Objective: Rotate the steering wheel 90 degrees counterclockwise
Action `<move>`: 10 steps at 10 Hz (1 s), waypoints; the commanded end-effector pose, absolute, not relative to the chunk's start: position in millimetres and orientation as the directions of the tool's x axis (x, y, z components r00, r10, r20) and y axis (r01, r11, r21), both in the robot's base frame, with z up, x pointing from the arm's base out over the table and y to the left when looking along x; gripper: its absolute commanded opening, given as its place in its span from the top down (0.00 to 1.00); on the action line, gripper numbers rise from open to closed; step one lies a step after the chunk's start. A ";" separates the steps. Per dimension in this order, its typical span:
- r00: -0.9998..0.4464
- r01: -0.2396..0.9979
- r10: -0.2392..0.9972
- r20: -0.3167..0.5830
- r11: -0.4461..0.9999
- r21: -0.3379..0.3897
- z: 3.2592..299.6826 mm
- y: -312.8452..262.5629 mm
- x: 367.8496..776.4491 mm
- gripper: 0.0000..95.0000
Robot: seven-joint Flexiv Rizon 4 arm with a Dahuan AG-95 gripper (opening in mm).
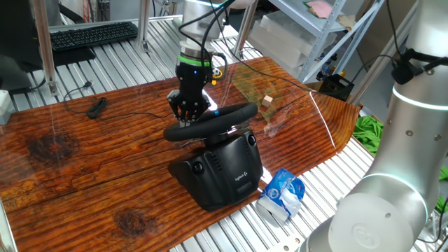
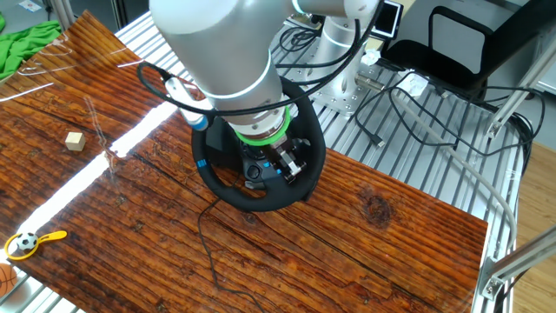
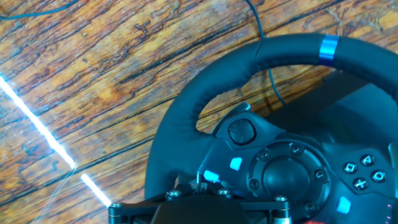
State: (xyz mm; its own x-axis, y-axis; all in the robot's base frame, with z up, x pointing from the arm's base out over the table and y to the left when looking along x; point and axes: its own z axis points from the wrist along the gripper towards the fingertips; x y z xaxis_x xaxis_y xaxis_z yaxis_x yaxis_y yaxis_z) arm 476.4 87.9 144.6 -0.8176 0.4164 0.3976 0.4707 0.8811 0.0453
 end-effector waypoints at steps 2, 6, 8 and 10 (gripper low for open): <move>-0.816 0.479 0.405 0.413 0.873 0.092 156.3 88.3 470.5 1.00; -0.831 0.453 0.379 0.408 0.886 0.100 173.4 83.9 465.5 1.00; -0.879 0.382 0.337 0.337 0.921 0.076 189.8 77.7 460.0 1.00; -0.908 0.343 0.315 0.277 0.937 0.058 197.4 74.1 457.3 1.00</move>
